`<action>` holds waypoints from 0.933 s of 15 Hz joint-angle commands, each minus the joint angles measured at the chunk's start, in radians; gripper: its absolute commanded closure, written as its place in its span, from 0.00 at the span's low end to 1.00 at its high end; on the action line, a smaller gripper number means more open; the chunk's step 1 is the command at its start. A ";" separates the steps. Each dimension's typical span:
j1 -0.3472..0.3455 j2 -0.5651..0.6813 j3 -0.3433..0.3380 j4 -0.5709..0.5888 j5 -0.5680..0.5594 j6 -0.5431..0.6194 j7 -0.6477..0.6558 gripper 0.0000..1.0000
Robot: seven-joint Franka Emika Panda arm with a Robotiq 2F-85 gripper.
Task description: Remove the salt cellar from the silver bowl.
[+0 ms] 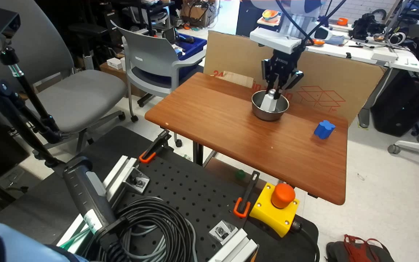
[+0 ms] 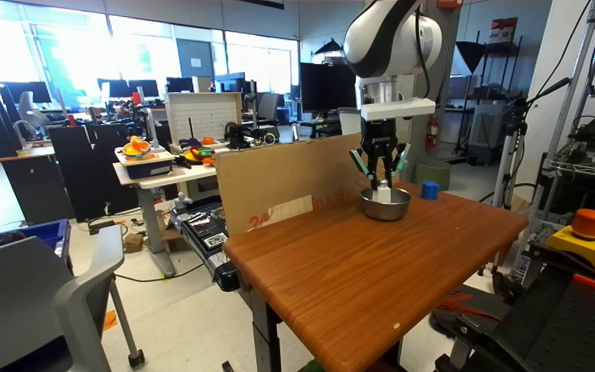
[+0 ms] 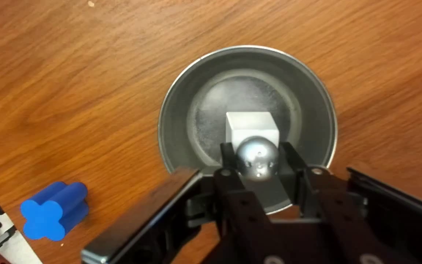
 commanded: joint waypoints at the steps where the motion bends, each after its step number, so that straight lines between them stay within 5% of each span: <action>1: 0.001 -0.105 -0.008 -0.058 0.019 -0.036 -0.022 0.92; 9: -0.067 -0.445 0.008 -0.377 0.009 -0.078 -0.322 0.92; 14: -0.098 -0.486 -0.021 -0.478 -0.040 -0.086 -0.419 0.92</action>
